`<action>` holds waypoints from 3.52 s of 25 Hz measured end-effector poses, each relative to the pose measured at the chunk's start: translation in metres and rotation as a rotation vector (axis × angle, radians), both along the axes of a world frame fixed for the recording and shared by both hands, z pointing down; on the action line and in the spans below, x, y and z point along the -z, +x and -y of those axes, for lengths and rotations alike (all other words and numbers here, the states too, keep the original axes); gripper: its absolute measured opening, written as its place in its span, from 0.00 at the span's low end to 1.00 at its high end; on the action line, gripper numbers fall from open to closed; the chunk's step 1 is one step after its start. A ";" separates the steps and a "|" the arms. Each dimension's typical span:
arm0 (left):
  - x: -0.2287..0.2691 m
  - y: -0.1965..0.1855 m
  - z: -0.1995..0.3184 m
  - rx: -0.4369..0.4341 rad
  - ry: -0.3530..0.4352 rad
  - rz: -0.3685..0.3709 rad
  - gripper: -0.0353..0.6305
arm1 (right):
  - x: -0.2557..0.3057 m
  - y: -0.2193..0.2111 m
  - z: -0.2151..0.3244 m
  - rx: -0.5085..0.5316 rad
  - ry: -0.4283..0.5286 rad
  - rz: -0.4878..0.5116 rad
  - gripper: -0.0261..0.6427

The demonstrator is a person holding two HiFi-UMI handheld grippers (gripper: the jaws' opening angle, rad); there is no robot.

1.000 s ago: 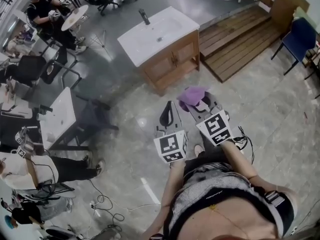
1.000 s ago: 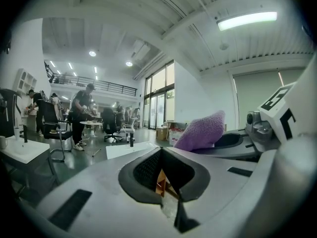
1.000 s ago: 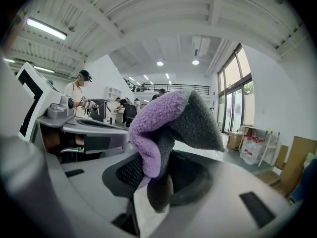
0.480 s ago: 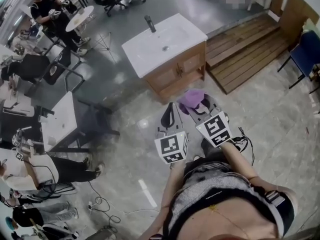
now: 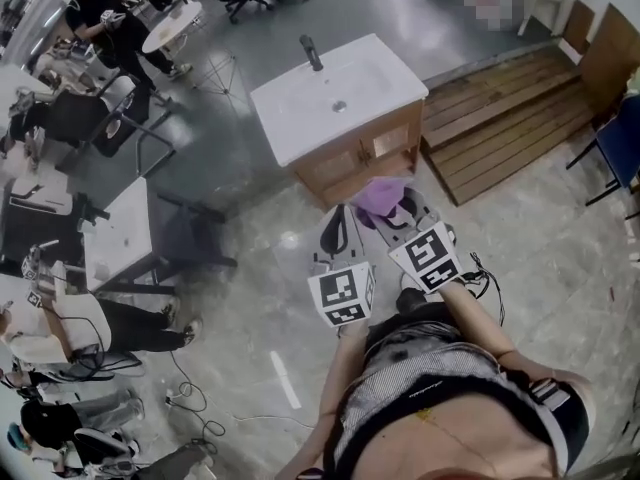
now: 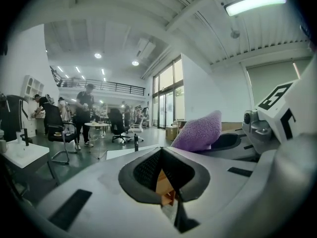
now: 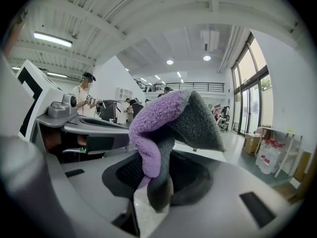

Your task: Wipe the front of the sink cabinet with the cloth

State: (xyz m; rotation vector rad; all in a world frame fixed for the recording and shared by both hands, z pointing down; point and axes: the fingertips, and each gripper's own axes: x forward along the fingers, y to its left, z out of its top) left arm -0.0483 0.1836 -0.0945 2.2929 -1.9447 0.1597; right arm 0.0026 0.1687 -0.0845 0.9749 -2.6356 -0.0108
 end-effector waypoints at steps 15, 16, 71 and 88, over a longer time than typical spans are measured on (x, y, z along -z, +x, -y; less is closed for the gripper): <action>-0.013 0.001 0.024 0.110 -0.016 -0.005 0.05 | -0.010 0.003 0.034 0.087 -0.007 -0.010 0.30; -0.013 -0.002 0.025 0.117 -0.017 -0.006 0.05 | -0.010 0.000 0.035 0.090 -0.009 -0.011 0.30; -0.080 -0.153 0.214 0.142 -0.114 -0.027 0.05 | -0.091 -0.143 0.219 0.146 -0.109 -0.098 0.30; -0.171 -0.227 0.255 0.034 -0.173 -0.025 0.05 | -0.180 -0.224 0.243 0.037 -0.162 -0.120 0.30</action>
